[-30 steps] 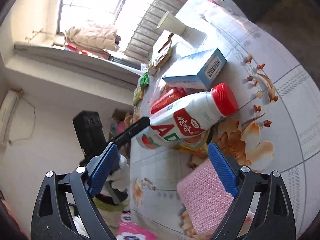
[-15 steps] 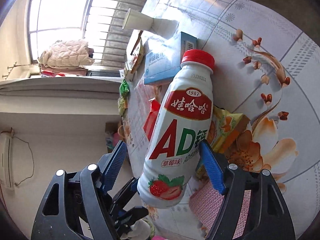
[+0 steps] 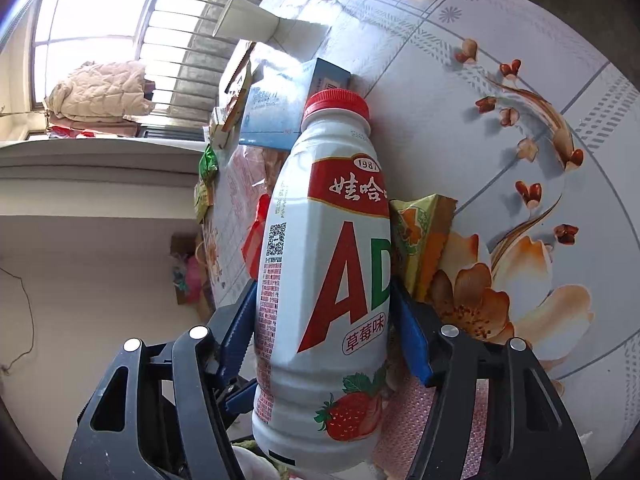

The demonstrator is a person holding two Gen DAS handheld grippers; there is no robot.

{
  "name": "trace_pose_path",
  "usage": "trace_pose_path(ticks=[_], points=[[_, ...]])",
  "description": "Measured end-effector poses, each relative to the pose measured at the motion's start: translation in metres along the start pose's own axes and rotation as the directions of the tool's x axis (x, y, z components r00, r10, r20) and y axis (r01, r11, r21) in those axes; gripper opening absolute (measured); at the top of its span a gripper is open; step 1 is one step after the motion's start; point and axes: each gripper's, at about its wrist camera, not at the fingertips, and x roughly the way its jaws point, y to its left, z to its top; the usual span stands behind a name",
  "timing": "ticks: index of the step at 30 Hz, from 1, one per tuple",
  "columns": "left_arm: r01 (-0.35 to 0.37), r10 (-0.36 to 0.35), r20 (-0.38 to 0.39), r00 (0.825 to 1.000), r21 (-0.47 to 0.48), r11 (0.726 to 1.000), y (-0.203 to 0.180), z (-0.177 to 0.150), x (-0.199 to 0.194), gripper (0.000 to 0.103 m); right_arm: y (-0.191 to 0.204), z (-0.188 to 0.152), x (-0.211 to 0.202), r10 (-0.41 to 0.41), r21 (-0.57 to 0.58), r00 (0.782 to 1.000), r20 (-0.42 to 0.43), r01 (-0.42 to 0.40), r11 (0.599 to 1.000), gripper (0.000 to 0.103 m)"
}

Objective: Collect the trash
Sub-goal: 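Grasp the white AD bottle with the right gripper while the left gripper approaches the pink sponge, then grasp the pink sponge with the left gripper while the right gripper holds the AD bottle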

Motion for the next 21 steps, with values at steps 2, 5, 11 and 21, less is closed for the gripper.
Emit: trace_pose_path(ticks=[2,5,11,21], points=[[0.009,-0.009,0.011,1.000,-0.014,1.000,-0.001,0.000,-0.004,0.067,-0.003,-0.001,-0.007,0.023,0.004,1.000,0.005,-0.023,1.000,0.060],[0.021,-0.020,0.034,0.999,-0.040,0.999,-0.002,-0.003,-0.013,0.067,-0.007,-0.003,-0.020,0.066,0.007,0.998,0.011,-0.066,0.998,0.060],[0.036,-0.028,0.072,0.997,-0.119,0.992,0.000,-0.018,-0.031,0.067,-0.012,-0.009,-0.059,0.092,-0.038,0.995,0.035,-0.091,0.995,0.059],[0.035,-0.054,-0.073,0.996,-0.233,0.972,-0.013,-0.069,0.012,0.067,-0.059,-0.034,-0.096,-0.085,-0.137,0.994,0.068,0.094,0.986,0.059]])
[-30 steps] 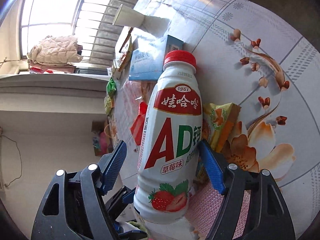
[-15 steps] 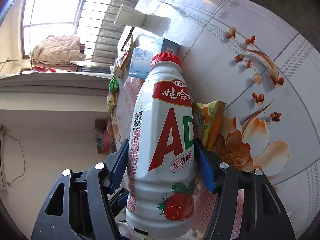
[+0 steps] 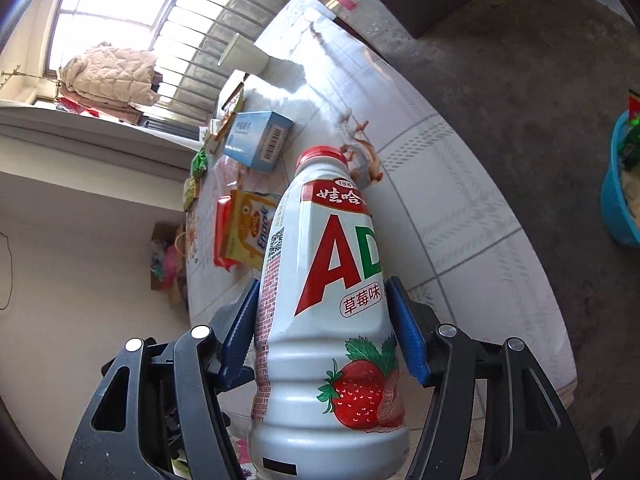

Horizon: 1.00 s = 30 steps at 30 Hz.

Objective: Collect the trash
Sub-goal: 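Grasp the pink sponge with the left gripper while the right gripper holds the AD bottle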

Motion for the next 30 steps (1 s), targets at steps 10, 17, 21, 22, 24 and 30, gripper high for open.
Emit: trace_pose_path(ticks=[10,17,21,22,24,30], points=[[-0.123,0.125,0.039,0.991,-0.052,0.991,0.000,0.003,0.011,0.067,0.007,-0.048,0.018,0.026,-0.070,0.998,-0.054,-0.030,0.997,0.058],[-0.168,0.174,0.064,0.983,-0.088,0.982,0.003,0.011,0.014,0.060,0.013,-0.047,0.025,0.043,-0.088,0.998,-0.053,-0.048,0.995,0.058],[-0.074,0.088,0.117,0.989,-0.114,0.991,0.006,0.012,0.001,0.050,0.012,-0.045,0.020,0.029,-0.090,0.999,-0.026,-0.031,0.995,0.058],[-0.035,0.050,0.135,0.990,-0.111,0.993,0.009,0.010,-0.006,0.050,0.012,-0.045,0.020,0.030,-0.087,0.999,-0.021,-0.031,0.996,0.058],[0.056,-0.039,0.159,0.986,-0.107,0.993,0.009,0.010,-0.014,0.048,0.003,-0.046,0.014,0.039,-0.077,0.999,-0.015,-0.040,0.996,0.058],[0.209,-0.194,0.119,0.974,-0.137,0.968,0.000,0.011,0.001,0.047,-0.006,-0.050,0.010,0.068,-0.059,0.998,-0.012,-0.069,0.996,0.058]])
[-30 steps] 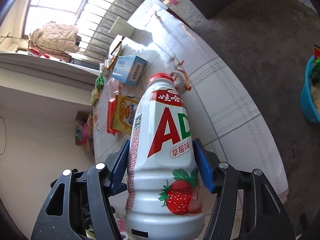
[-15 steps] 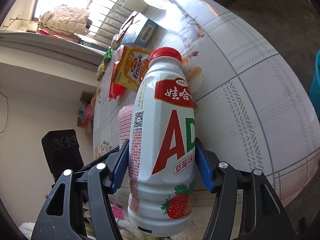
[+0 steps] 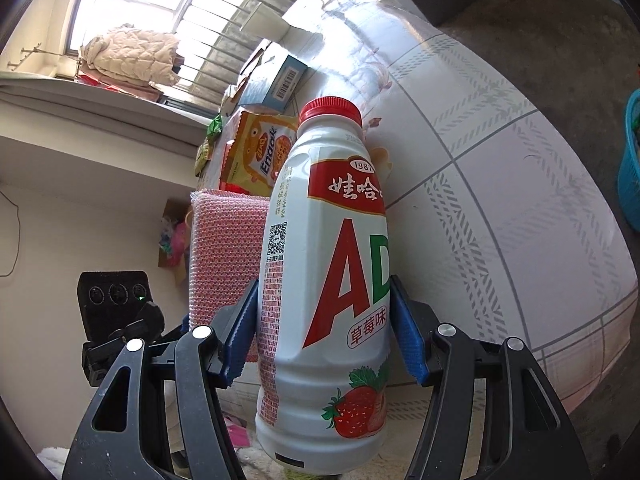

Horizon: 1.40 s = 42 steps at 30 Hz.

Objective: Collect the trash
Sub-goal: 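Grasp the pink sponge with the left gripper while the right gripper holds the AD bottle, then carry the sponge with the left gripper while the right gripper carries the bottle to the wastebasket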

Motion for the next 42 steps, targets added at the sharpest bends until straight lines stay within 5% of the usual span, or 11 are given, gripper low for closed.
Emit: trace_pose_path(ticks=[4,9,42], points=[[-0.158,0.158,0.003,0.987,0.086,0.984,-0.015,-0.004,0.024,0.047,0.002,-0.005,-0.002,-0.011,-0.004,1.000,0.013,0.012,1.000,0.058],[-0.305,0.307,0.004,0.952,0.133,0.943,-0.018,-0.006,0.036,0.029,0.001,-0.009,-0.006,-0.010,0.005,1.000,0.030,0.010,1.000,0.058],[-0.326,0.297,0.145,0.944,0.265,0.907,-0.063,-0.035,-0.004,0.027,-0.003,-0.040,-0.073,0.059,0.050,0.976,0.212,-0.071,0.996,0.058]])
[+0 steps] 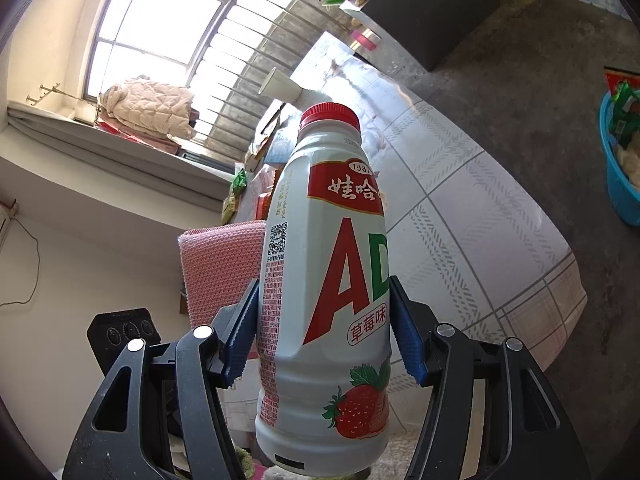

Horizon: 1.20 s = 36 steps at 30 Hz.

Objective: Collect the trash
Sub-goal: 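Carry the sponge with the left gripper while the right gripper carries the bottle to the wastebasket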

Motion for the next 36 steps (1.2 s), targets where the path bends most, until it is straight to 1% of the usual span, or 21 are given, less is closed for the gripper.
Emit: trace_pose_path(ticks=[6,8,11,14,16,17,20,22,24,26,27,28,30,31,34,36], points=[[0.019,-0.019,-0.006,1.000,0.053,0.998,-0.029,0.008,0.004,0.027,-0.008,-0.005,-0.020,0.026,0.021,0.999,0.045,-0.027,0.999,0.058],[0.036,-0.034,-0.017,0.999,0.079,0.996,-0.043,0.012,0.008,0.027,-0.013,-0.010,-0.029,0.034,0.036,0.997,0.069,-0.037,0.999,0.058],[0.063,-0.058,-0.042,0.997,0.129,0.990,-0.063,0.017,0.018,0.027,-0.023,-0.020,-0.046,0.026,0.057,0.993,0.113,-0.033,0.998,0.058],[0.093,-0.078,-0.099,0.992,0.161,0.983,-0.083,0.022,0.041,0.027,-0.043,-0.033,-0.062,0.006,0.105,0.988,0.152,-0.022,0.994,0.058],[0.110,-0.083,-0.167,0.982,0.157,0.982,-0.094,0.026,0.065,0.027,-0.064,-0.041,-0.077,-0.016,0.160,0.983,0.185,-0.015,0.987,0.058],[0.122,-0.090,-0.207,0.974,0.150,0.981,-0.099,0.028,0.079,0.027,-0.075,-0.044,-0.086,-0.028,0.190,0.978,0.205,-0.012,0.982,0.058],[0.150,-0.105,-0.308,0.945,0.126,0.981,-0.117,0.033,0.121,0.027,-0.115,-0.051,-0.118,-0.075,0.297,0.957,0.279,-0.011,0.955,0.058],[0.155,-0.098,-0.363,0.927,0.130,0.979,-0.131,0.036,0.149,0.027,-0.143,-0.055,-0.142,-0.115,0.372,0.935,0.335,-0.019,0.928,0.058],[0.163,-0.095,-0.428,0.899,0.124,0.979,-0.144,0.038,0.180,0.028,-0.170,-0.060,-0.161,-0.157,0.440,0.911,0.382,-0.031,0.897,0.058],[0.152,-0.081,-0.492,0.867,0.106,0.983,-0.152,0.039,0.214,0.028,-0.196,-0.061,-0.176,-0.195,0.500,0.887,0.419,-0.047,0.865,0.058],[0.139,-0.063,-0.521,0.851,0.107,0.985,-0.156,0.039,0.233,0.028,-0.210,-0.062,-0.180,-0.204,0.531,0.880,0.430,-0.063,0.845,0.058],[0.121,-0.042,-0.546,0.837,0.110,0.987,-0.160,0.038,0.251,0.028,-0.222,-0.063,-0.180,-0.205,0.560,0.877,0.434,-0.085,0.824,0.058],[0.089,-0.008,-0.595,0.803,0.108,0.990,-0.166,0.037,0.290,0.028,-0.245,-0.062,-0.178,-0.201,0.598,0.876,0.438,-0.117,0.793,0.058],[0.069,0.008,-0.620,0.785,0.100,0.993,-0.166,0.036,0.309,0.028,-0.254,-0.059,-0.175,-0.203,0.614,0.878,0.434,-0.124,0.780,0.058],[0.000,0.036,-0.691,0.722,0.052,0.999,-0.163,0.035,0.369,0.028,-0.281,-0.048,-0.163,-0.178,0.656,0.887,0.426,-0.167,0.736,0.058],[-0.050,0.056,-0.721,0.690,0.030,0.998,-0.163,0.031,0.405,0.028,-0.300,-0.045,-0.151,-0.170,0.691,0.893,0.416,-0.189,0.698,0.058]])
